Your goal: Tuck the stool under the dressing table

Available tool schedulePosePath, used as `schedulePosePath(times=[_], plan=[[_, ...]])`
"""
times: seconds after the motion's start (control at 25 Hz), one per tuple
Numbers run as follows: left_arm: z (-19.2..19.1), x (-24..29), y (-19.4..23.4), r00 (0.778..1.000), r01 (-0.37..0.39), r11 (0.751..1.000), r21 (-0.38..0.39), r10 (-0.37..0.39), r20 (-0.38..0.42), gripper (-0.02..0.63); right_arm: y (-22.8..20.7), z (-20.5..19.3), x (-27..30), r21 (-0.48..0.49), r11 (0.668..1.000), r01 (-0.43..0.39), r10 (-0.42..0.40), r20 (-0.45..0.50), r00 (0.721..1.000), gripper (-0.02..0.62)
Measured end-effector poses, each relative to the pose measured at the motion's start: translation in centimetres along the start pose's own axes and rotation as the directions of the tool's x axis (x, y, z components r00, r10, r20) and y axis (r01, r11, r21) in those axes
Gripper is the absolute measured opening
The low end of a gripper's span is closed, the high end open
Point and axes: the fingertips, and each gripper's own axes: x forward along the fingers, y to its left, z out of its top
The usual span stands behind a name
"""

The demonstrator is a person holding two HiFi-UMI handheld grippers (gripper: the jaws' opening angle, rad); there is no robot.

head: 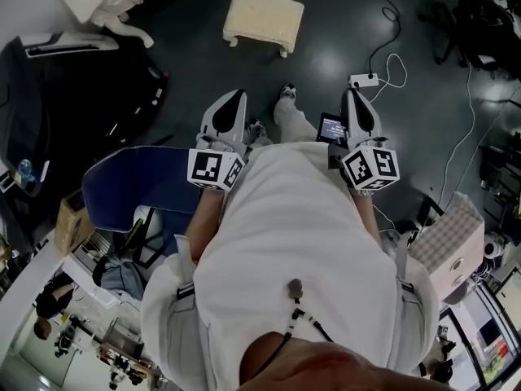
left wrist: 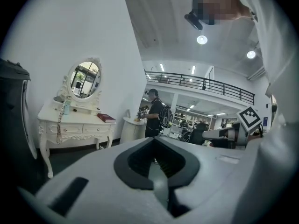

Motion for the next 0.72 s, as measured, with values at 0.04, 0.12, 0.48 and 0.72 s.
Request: schedulePosePath(times=[0.04, 0.12, 0.48, 0.72], plan=[[0.3, 1.1, 0.1, 1.0, -0.007, 1.0, 0.002, 0.007, 0.0, 0.008, -0.7, 0.5, 1.0, 0.013, 1.0, -0.003, 0.003, 0.0, 1.0, 0.009], [1.4, 3.3, 0.3, 1.0, -0.025, 1.0, 0.004, 0.025, 0.008, 0.008, -2.0, 1.8, 3.3, 0.041, 0.999, -0.019, 0.019, -0.002, 1.0, 0.009], [5.4, 12.5, 2.9, 0.992, -0.12, 0.992, 0.036, 0.118, 0.052, 0.008, -6.3, 7.0, 14.0, 0.028, 0.99, -0.136, 0.136, -0.015, 0.991, 0.009], [5.3, 16.2, 3.9, 0.987, -0.158, 0.987, 0.002, 0.158, 0.035, 0.008, -8.9, 7.9, 17.5, 0.021, 0.988, -0.15, 0.152, -0.066, 0.986, 0.011]])
